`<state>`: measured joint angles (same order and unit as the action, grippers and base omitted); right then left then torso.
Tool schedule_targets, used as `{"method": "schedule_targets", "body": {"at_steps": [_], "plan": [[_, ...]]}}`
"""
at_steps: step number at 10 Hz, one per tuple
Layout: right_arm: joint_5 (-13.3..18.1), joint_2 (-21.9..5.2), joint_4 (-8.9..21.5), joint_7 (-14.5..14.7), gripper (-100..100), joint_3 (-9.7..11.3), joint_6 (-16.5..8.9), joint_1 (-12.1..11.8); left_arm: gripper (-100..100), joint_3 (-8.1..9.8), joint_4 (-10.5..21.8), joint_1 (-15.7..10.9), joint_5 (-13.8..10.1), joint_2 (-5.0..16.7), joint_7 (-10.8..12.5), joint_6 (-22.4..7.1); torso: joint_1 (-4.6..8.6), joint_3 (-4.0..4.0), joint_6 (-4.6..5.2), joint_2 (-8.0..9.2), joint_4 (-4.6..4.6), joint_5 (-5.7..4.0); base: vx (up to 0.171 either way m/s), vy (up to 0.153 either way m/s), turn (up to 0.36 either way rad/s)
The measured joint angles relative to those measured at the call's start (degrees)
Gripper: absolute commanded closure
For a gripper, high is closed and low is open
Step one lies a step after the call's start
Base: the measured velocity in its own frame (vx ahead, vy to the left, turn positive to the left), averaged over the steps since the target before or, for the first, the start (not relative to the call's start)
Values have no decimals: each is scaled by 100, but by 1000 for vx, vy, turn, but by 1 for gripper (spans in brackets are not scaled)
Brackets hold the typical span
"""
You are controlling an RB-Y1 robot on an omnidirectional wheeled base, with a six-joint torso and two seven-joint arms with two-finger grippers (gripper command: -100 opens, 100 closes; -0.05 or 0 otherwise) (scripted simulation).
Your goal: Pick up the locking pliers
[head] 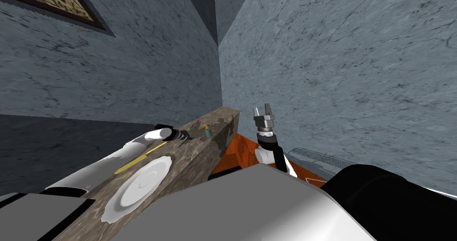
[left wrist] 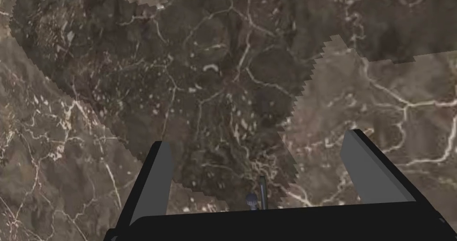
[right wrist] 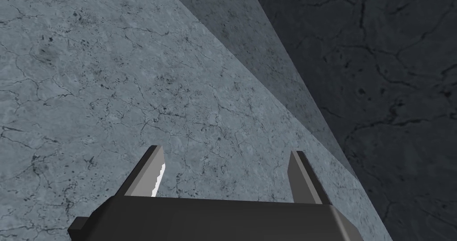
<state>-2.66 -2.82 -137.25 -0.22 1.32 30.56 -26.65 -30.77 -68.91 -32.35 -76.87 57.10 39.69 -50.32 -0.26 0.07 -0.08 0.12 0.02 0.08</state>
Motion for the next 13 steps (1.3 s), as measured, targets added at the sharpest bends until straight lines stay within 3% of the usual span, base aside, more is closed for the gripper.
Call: {"method": "schedule_targets", "body": {"at_steps": [2,4,5,8,11,12,13], "plan": [[0,0,1,0,0,0,0,1,-100,-159,472,-116,-301,162,1,-270,-5,15,-1,23,7,1,-89,58,-245],[0,0,0,0,0,0,0,0,-100,-287,626,-144,-449,326,189,-552,10,1,-1,-2,1,-3,-31,33,-247],[0,0,0,0,0,0,0,0,-100,-342,811,-140,-646,460,186,-720,4,-2,-1,-5,0,-2,-22,48,-98],[0,0,0,0,0,0,0,-1,-100,-568,1370,-329,-842,508,282,-1141,3,-4,-1,-9,-1,-1,-37,46,-203],[0,0,0,0,0,-1,0,-1,-100,-743,1524,-262,-1076,731,492,-1485,-9,-6,-5,-14,-1,2,-17,56,-105],[0,0,0,0,0,-1,0,-2,0,-748,1526,-260,-1084,739,509,-1507,2,-9,-7,-19,-3,1,-2,7,5],[0,0,0,0,0,-1,0,-2,-100,-747,1526,-260,-1083,739,507,-1505,12,-11,-6,-22,-3,-2,-32,37,-87]]}}
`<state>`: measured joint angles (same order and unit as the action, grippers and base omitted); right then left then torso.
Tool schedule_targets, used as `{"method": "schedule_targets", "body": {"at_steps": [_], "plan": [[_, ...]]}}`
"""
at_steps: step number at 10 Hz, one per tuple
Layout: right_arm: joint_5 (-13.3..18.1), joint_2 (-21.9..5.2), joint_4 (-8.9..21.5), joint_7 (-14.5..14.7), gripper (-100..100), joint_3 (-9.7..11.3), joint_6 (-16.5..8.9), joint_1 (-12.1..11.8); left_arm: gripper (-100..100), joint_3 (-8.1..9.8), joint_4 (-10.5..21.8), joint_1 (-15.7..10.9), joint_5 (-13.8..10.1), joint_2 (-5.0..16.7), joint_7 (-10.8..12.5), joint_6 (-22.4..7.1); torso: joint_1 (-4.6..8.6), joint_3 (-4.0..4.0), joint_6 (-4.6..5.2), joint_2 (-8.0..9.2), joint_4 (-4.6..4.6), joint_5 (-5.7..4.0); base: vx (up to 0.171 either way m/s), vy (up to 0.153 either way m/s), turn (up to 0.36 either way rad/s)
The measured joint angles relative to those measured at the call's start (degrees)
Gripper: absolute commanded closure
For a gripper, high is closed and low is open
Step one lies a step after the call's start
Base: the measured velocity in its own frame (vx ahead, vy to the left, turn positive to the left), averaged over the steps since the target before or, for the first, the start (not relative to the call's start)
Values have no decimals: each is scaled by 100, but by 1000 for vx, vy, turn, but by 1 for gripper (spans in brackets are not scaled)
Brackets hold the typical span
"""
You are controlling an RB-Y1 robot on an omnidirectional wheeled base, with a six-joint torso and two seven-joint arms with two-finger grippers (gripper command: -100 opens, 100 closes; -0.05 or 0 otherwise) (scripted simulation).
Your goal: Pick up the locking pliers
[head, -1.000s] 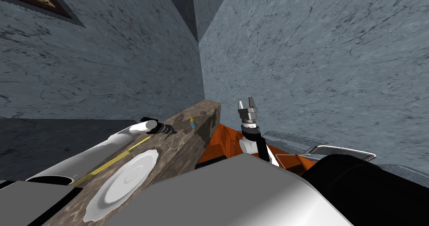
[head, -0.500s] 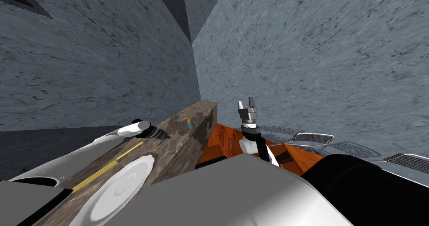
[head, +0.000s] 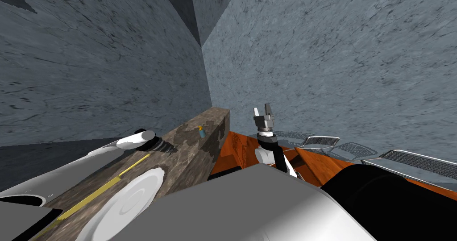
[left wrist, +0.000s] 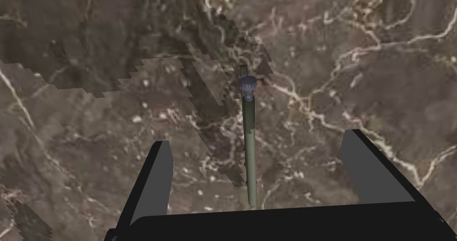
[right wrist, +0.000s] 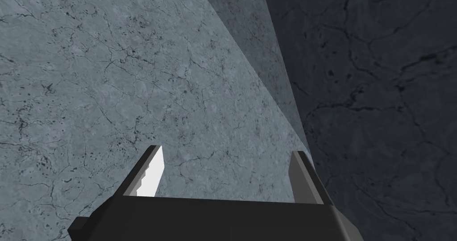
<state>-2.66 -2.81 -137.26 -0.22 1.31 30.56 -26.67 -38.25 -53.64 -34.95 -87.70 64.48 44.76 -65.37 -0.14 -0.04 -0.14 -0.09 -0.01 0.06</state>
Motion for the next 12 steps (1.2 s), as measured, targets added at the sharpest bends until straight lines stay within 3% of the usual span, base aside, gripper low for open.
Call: {"method": "schedule_targets", "body": {"at_steps": [6,7,9,11,12], "plan": [[0,0,0,0,0,0,0,0,-100,1034,190,-38,971,-571,-120,-336,-2,4,-1,6,2,0,-27,25,-36],[0,0,0,0,0,0,0,0,-100,1126,164,-33,1110,-579,-102,-342,5,1,-1,1,1,-1,-31,20,-107],[0,0,0,0,0,0,0,0,-100,1464,306,-61,1446,-852,-189,-466,-4,5,-1,9,2,0,-29,28,-24],[0,0,0,0,0,0,0,0,-100,1716,302,-66,1729,-895,-184,-498,3,1,-2,0,1,-1,-16,14,-46],[0,0,0,0,0,0,0,1,-100,1884,317,-48,1887,-1038,-194,-573,-2,3,3,6,0,1,-39,30,-67]]}}
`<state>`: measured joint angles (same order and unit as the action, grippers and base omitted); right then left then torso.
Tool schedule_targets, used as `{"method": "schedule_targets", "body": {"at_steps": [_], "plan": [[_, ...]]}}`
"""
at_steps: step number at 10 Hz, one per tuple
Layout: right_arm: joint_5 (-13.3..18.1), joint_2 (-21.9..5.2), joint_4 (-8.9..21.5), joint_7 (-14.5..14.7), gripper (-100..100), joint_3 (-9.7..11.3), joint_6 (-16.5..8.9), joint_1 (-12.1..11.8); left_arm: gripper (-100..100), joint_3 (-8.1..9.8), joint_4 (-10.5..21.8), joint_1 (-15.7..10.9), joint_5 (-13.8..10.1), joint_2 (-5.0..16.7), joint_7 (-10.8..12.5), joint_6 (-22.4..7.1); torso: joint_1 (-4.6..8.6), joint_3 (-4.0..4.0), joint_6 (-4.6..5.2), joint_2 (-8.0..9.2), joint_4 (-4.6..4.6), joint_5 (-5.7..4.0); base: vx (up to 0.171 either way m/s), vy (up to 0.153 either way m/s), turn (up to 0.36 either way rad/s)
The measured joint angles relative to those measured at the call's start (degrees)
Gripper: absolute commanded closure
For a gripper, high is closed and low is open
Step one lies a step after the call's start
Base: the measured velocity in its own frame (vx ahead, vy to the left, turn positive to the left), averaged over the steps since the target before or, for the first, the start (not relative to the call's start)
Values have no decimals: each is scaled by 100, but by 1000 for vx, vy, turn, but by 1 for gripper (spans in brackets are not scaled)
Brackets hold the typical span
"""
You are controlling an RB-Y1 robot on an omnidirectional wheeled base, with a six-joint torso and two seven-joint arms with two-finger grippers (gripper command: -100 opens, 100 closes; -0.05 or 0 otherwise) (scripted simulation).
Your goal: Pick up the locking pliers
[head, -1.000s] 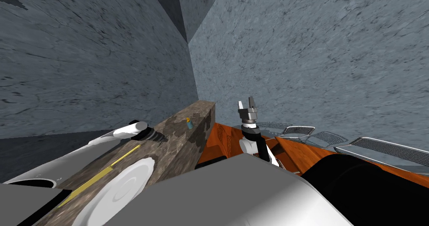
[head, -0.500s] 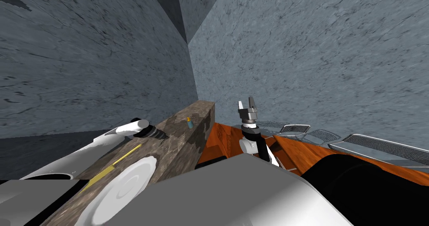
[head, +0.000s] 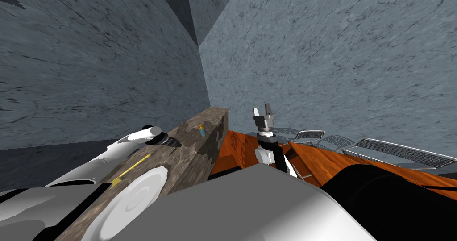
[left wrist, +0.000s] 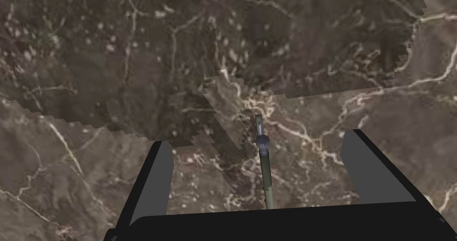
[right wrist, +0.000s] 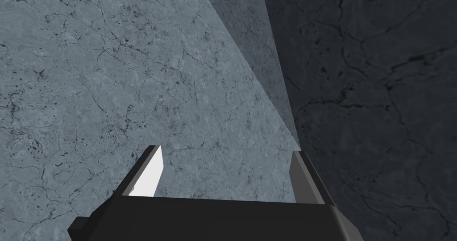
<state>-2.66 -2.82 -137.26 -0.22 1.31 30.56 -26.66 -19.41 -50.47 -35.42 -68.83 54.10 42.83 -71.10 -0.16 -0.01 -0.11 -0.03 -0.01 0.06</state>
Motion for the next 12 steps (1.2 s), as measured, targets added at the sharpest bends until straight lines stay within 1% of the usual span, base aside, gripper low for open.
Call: {"method": "schedule_targets", "body": {"at_steps": [1,2,3,4,5,6,7,8,9,10,11,12], "plan": [[0,0,0,0,0,0,0,0,-100,178,19,-4,172,-98,-14,-65,-2,2,-4,3,2,0,-18,17,7],[0,0,0,0,0,0,0,-1,-100,339,64,-23,349,-150,-30,-77,0,1,-5,-1,1,-1,-30,35,-106],[0,0,0,0,0,0,0,0,-100,519,45,6,520,-293,-29,-163,-3,1,0,1,1,1,-39,40,-62],[0,0,0,0,0,0,0,0,-100,693,106,-22,693,-402,-54,-230,-5,3,-5,3,2,1,-24,19,17],[0,0,0,0,0,0,0,-1,-100,866,139,-39,866,-439,-75,-253,-1,2,-6,1,2,0,-6,1,15],[0,0,0,0,0,0,0,-1,-100,979,122,-24,1004,-442,-73,-260,5,-1,-5,-4,1,-2,-36,22,-92],[0,0,0,0,0,0,0,0,-100,1140,276,-89,1170,-605,-144,-321,2,0,0,1,0,0,-45,37,-66],[0,0,0,0,0,0,0,0,-100,1315,272,-79,1342,-704,-161,-389,-4,4,-5,4,2,0,-19,19,0],[0,0,0,0,0,0,0,-1,-100,1496,192,-35,1512,-726,-125,-431,-1,2,-6,0,2,-1,-1,2,10],[0,0,0,0,0,0,0,-1,-100,1587,184,-28,1620,-731,-115,-442,5,-2,-5,-6,0,-2,-29,21,-98],[0,0,0,0,0,0,0,0,-100,1742,269,-83,1791,-891,-136,-520,3,-1,0,-2,0,-1,-41,31,-67],[0,0,0,0,0,0,0,-1,-100,1915,311,-91,1967,-997,-163,-580,-2,2,-5,2,2,0,-21,17,8]]}}
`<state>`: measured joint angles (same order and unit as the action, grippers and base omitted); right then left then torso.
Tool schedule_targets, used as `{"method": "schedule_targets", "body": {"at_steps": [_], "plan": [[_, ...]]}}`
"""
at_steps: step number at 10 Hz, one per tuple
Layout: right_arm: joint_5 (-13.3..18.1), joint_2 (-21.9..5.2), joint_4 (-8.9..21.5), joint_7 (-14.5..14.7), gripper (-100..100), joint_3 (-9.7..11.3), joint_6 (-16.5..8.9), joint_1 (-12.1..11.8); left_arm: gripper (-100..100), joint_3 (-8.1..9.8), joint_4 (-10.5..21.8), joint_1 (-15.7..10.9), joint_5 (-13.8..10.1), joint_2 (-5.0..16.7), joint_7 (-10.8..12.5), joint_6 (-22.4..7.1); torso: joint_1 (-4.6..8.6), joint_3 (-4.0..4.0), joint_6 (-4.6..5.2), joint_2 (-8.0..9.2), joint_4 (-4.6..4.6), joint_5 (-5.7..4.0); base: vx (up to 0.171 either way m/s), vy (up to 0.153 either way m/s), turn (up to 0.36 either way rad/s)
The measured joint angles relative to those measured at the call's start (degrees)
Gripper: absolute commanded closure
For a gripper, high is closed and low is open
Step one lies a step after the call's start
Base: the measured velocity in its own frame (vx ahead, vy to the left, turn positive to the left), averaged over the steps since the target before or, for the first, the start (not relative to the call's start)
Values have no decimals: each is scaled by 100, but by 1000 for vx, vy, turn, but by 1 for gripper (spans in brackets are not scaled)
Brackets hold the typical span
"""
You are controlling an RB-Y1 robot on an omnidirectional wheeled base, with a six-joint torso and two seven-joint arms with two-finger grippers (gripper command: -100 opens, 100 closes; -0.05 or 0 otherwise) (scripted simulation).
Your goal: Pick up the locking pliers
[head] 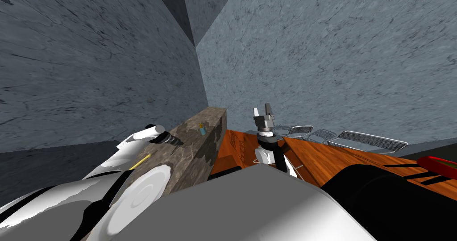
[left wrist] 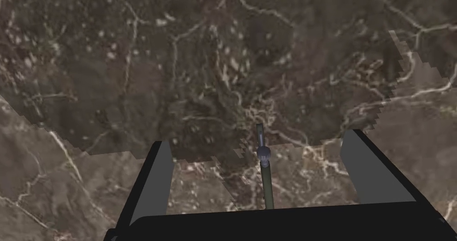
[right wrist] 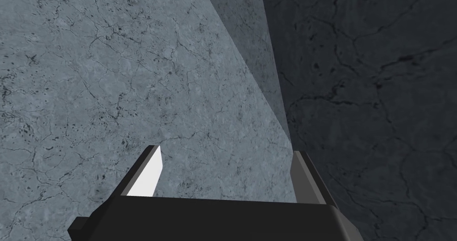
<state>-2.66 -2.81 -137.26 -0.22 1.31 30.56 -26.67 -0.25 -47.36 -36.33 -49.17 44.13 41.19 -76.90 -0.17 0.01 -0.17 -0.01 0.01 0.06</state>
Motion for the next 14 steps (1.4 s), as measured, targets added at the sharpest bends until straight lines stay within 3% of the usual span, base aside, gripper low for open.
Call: {"method": "schedule_targets", "body": {"at_steps": [4,5,7,9,10,12,13,14], "plan": [[0,0,0,0,0,0,0,0,-100,706,117,-10,676,-332,-86,-173,2,-1,-2,-3,0,-1,-26,22,-33],[0,0,0,0,0,0,0,0,-100,813,137,-15,820,-339,-92,-172,7,-4,-1,-8,-1,-2,-28,25,-105],[0,0,0,0,0,0,0,0,-100,1141,260,-65,1169,-593,-154,-297,-1,0,-1,0,0,0,-32,23,-29],[0,0,0,0,0,0,0,0,-100,1402,305,-84,1451,-629,-167,-320,6,-4,-1,-8,-1,-2,-22,12,-38],[0,0,0,0,0,0,0,0,-100,1551,458,-149,1623,-774,-216,-353,4,-2,4,-2,-1,0,-43,34,-73],[0,0,0,0,0,0,0,0,-100,1905,262,-23,1967,-937,-185,-516,0,-1,-3,-3,0,0,-13,12,5],[0,0,0,0,0,0,0,0,100,1925,255,-18,1987,-939,-180,-524,5,-4,-1,-8,-1,-2,0,0,0],[0,0,0,0,0,0,0,-1,100,1923,256,-18,1984,-939,-180,-523,8,-6,-1,-11,-2,-2,0,0,0]]}}
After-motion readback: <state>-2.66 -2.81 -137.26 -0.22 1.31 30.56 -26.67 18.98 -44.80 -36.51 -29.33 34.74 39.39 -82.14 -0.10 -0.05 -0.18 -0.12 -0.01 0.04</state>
